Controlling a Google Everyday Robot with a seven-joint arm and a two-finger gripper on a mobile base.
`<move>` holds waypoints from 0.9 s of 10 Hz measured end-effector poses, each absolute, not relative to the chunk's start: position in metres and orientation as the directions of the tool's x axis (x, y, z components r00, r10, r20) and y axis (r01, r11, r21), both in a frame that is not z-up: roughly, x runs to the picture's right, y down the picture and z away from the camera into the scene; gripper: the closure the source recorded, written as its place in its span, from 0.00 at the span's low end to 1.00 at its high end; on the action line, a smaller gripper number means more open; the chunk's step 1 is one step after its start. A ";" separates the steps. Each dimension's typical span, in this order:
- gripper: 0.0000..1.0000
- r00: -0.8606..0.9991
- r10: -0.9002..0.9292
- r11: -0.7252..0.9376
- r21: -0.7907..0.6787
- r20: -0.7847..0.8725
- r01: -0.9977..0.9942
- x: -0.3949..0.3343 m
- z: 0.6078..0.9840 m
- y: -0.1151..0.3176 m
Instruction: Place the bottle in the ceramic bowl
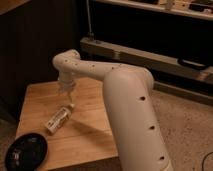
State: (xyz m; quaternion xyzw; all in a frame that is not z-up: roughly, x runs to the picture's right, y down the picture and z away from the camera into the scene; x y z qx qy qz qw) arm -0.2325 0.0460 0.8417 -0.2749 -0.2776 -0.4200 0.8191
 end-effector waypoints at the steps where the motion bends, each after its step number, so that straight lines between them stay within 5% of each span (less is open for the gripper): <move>1: 0.35 0.486 -0.514 0.485 -0.228 0.707 0.844 -0.229 0.844 0.057; 9: 0.35 0.451 -0.421 0.485 -0.225 0.787 0.845 -0.242 0.832 0.109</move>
